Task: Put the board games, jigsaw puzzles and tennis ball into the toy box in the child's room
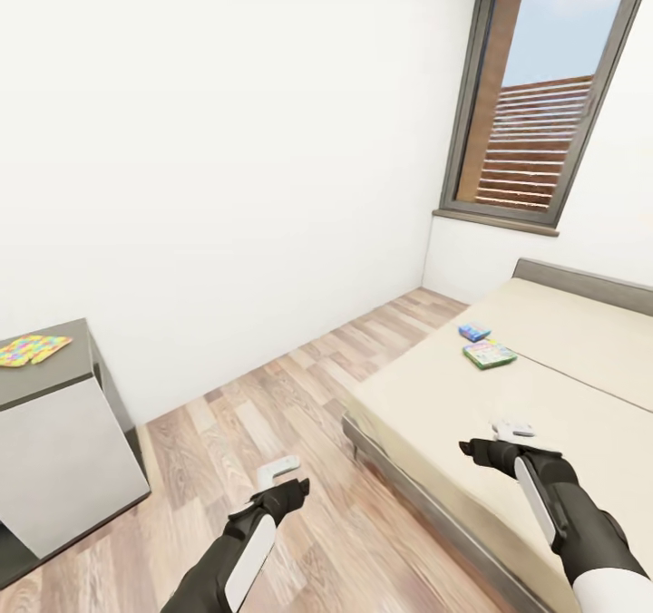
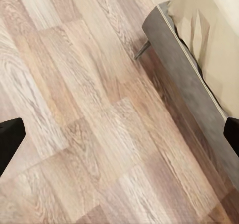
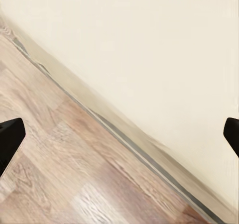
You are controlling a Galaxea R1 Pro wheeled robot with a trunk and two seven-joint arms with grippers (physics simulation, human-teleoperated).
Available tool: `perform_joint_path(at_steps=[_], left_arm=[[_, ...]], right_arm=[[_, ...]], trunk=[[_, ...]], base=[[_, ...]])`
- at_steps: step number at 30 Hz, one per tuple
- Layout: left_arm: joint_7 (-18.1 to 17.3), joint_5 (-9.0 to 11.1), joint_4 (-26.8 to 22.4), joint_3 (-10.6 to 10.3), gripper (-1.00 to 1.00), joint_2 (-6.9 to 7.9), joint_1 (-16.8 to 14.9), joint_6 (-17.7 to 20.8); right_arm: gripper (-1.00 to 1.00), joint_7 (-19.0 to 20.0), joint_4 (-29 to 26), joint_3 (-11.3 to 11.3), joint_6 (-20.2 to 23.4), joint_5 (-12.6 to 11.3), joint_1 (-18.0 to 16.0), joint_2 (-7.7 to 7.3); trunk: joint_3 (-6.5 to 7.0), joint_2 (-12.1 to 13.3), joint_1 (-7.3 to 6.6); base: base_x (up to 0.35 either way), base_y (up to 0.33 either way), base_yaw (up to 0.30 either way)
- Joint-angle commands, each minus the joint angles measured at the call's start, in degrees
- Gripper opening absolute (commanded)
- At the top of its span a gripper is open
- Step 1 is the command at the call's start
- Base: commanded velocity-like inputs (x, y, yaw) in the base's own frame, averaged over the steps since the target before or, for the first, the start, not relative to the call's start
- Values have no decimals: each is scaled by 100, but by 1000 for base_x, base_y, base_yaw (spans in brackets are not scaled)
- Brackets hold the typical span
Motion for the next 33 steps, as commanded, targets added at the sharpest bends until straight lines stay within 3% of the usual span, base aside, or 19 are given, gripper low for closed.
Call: perform_joint_path(at_steps=[1, 11, 33], left_arm=[[48, 56, -10, -18, 100, 3, -3, 15], [43, 99, -10, -193, 100, 14, -3, 13], [40, 114, -10, -186, 100, 24, -3, 20]], right_arm=[[100, 0, -7, -8, 30, -45, -3, 0], [100, -38, -106, -70, -48, -80, 53, -3], [100, -9, -345, -80, -44, -103, 225, -41]], trunk=[[-6, -3, 3], [-6, -3, 3], [-6, -3, 3]], base=[[288, 163, 0], [291, 197, 0], [286, 236, -29]])
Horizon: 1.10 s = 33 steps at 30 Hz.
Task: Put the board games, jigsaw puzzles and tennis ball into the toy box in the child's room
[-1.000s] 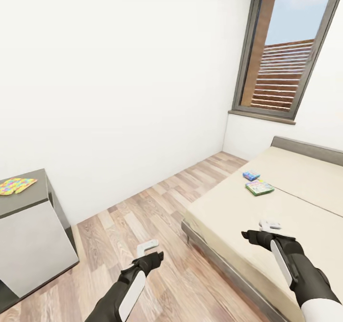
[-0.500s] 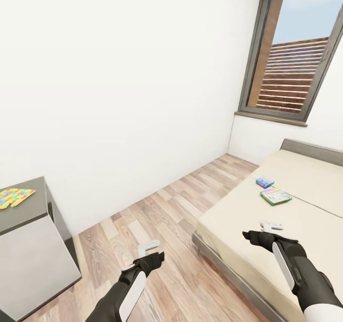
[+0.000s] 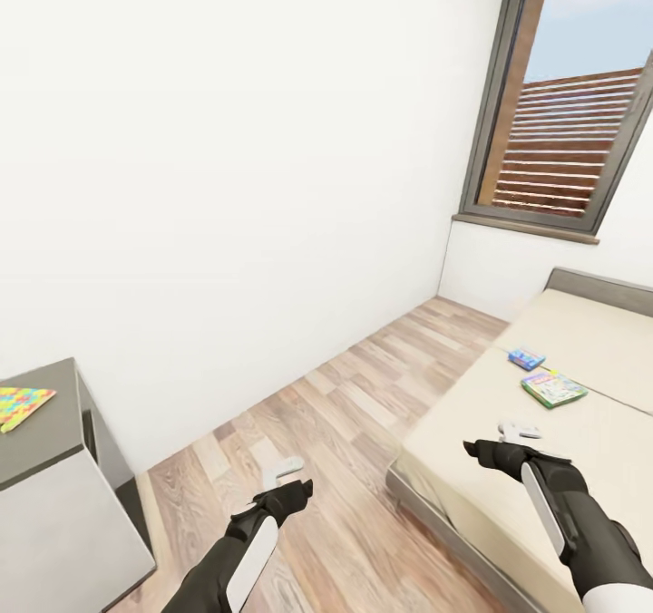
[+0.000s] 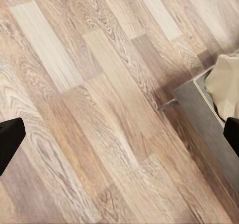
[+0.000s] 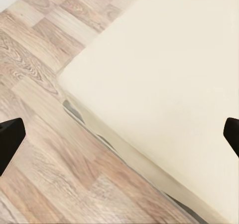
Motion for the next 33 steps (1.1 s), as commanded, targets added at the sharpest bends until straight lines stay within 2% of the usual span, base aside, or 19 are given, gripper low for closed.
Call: perform_joint_path(at_steps=[1, 14, 25, 33], left_arm=[[50, 61, -10, -19, 100, 4, -3, 14], [54, 64, -3, -14, 100, 9, -3, 22], [50, 64, -2, -14, 100, 13, -3, 24], [57, 57, -2, -16, 100, 13, -3, 24]], right_arm=[[100, 1, -11, -8, 30, -45, -1, 0], [100, 5, -28, -7, 32, -45, 0, 10], [100, 4, -28, -8, 30, -45, -1, 6], [100, 4, -28, -3, 26, -45, -1, 10]], trunk=[[-6, -3, 3], [-6, -3, 3], [-6, -3, 3], [-6, -3, 3]], base=[[284, 240, -78], [284, 232, -104], [286, 177, -250], [320, 52, -278]])
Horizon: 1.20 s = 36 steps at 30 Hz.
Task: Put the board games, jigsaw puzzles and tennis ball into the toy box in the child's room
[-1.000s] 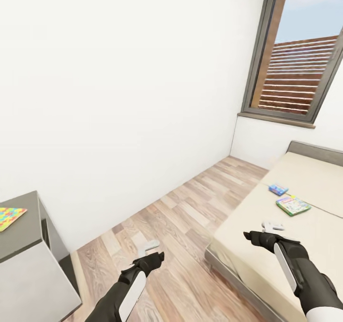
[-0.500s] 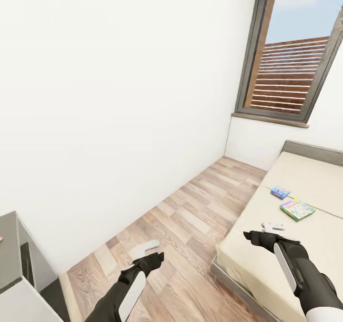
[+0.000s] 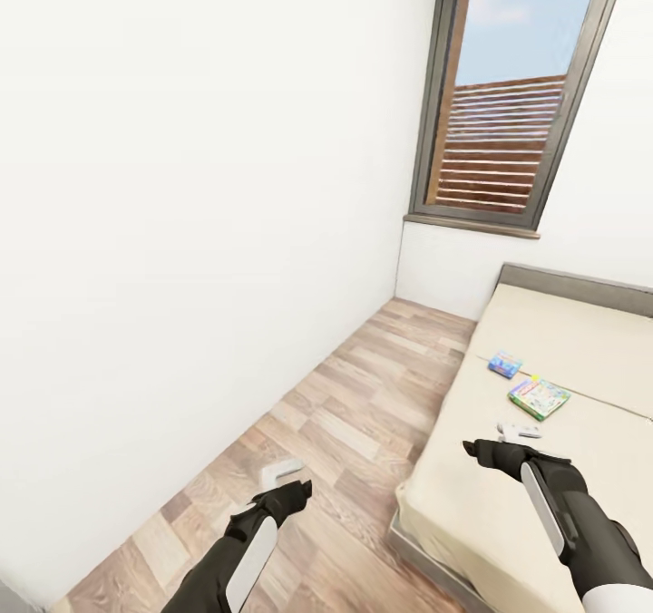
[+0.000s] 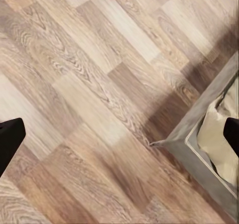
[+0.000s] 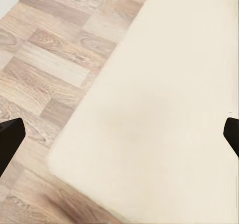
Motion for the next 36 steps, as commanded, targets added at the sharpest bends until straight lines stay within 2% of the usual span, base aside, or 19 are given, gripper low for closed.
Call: perform_joint_path(at_steps=[1, 28, 36], left_arm=[[52, 60, -11, -20, 100, 4, -3, 15], [60, 58, -11, -25, 100, 4, -3, 15], [59, 58, -11, -25, 100, 4, -3, 15]], right_arm=[[100, 0, -6, -6, 28, -46, -4, 0], [100, 0, -48, -9, 28, -44, -3, -12], [100, 0, -49, -3, 27, -45, 0, -8]], trunk=[[-6, -3, 3], [-6, -3, 3], [-6, -3, 3]], base=[[331, 17, -280], [335, 5, -281], [323, 96, -281]])
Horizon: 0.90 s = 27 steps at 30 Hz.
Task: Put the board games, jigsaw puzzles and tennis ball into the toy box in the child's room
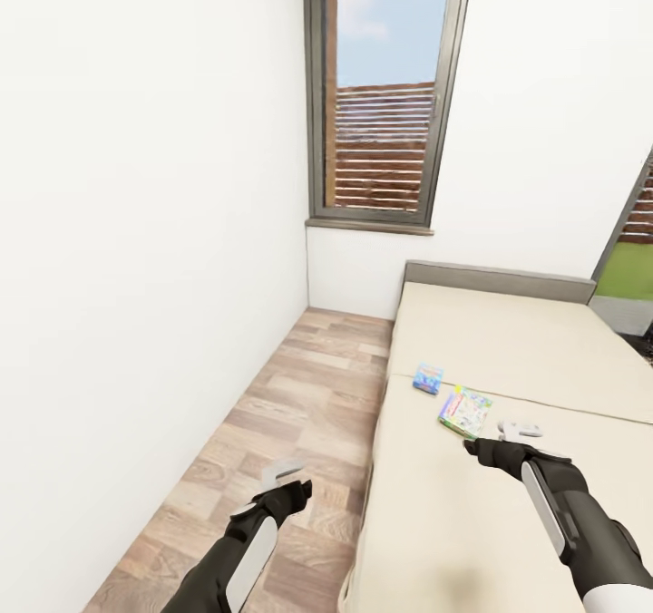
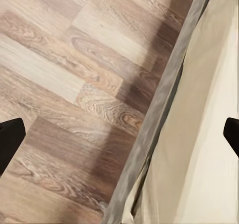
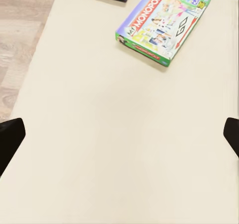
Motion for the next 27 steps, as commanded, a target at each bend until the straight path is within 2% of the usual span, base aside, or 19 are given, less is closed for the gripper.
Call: perform_joint_path(at_steps=[1, 7, 14, 27], left_arm=[[50, 60, -11, -18, 100, 4, -3, 14], [46, 64, -11, -15, 100, 4, -3, 14], [41, 67, -11, -18, 100, 4, -3, 14], [44, 61, -11, -56, 100, 4, -3, 5]], right_arm=[[100, 1, -6, -6, 30, -45, -3, 2], [100, 1, -7, -2, 30, -45, -3, 4], [100, 1, -7, -1, 30, -45, 0, 5], [100, 1, -7, 0, 30, -39, 1, 25]], trunk=[[-6, -3, 3], [-6, -3, 3], [-6, -3, 3], [-6, -3, 3]], base=[[303, 165, -281], [286, 203, -199], [258, 225, -78], [82, 75, -18]])
